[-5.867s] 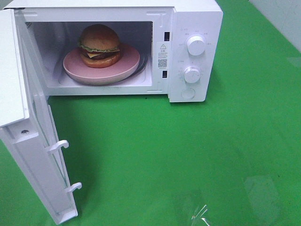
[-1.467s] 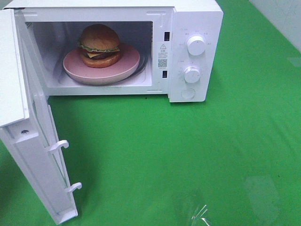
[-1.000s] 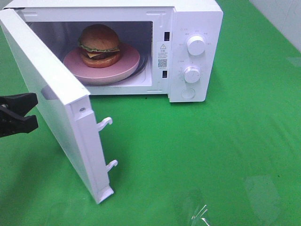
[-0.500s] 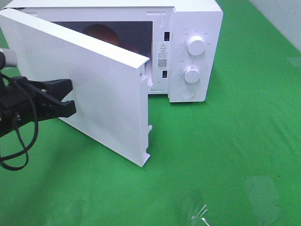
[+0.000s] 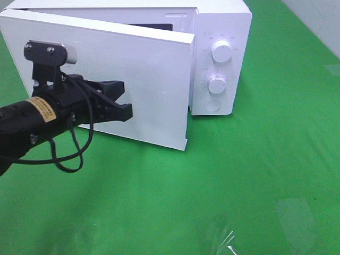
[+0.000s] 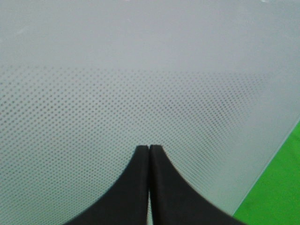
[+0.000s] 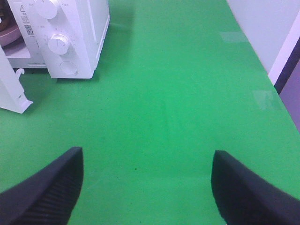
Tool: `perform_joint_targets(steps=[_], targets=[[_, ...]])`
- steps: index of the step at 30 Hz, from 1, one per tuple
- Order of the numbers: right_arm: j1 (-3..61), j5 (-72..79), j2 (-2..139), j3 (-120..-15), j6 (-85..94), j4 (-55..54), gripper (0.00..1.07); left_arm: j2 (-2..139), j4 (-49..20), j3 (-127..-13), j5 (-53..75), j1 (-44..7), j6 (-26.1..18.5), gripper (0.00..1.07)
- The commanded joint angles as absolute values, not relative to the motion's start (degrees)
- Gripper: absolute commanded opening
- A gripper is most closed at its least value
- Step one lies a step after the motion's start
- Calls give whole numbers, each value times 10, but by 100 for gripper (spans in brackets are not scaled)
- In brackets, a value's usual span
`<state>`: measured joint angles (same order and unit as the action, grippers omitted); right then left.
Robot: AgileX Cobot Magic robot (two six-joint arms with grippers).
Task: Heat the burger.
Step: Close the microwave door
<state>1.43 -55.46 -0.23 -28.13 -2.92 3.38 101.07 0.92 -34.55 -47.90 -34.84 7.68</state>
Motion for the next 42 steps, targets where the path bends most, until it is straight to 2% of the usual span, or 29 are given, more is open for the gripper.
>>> perform_joint_targets(steps=[1, 3, 22, 27, 30, 38, 42], targets=[[14, -549, -18, -281, -34, 33, 76, 1018, -3, -375, -453, -355, 74, 0], [14, -549, -18, -281, -34, 33, 76, 1035, -4, -425, -415, -356, 74, 0], [14, -549, -18, -281, -34, 33, 76, 1119, -13, -603, -335, -356, 69, 0], [14, -549, -18, -281, -34, 33, 76, 1143, -35, -651, -313, -356, 33, 0], [14, -549, -18, -281, -34, 33, 76, 1157, -74, -678, -307, -350, -8, 0], [14, -549, -18, -281, -34, 33, 76, 1156, -91, -682, -283, -343, -11, 0], [14, -549, -18, -281, -34, 33, 76, 1143, -83, -682, -213, -359, -12, 0]])
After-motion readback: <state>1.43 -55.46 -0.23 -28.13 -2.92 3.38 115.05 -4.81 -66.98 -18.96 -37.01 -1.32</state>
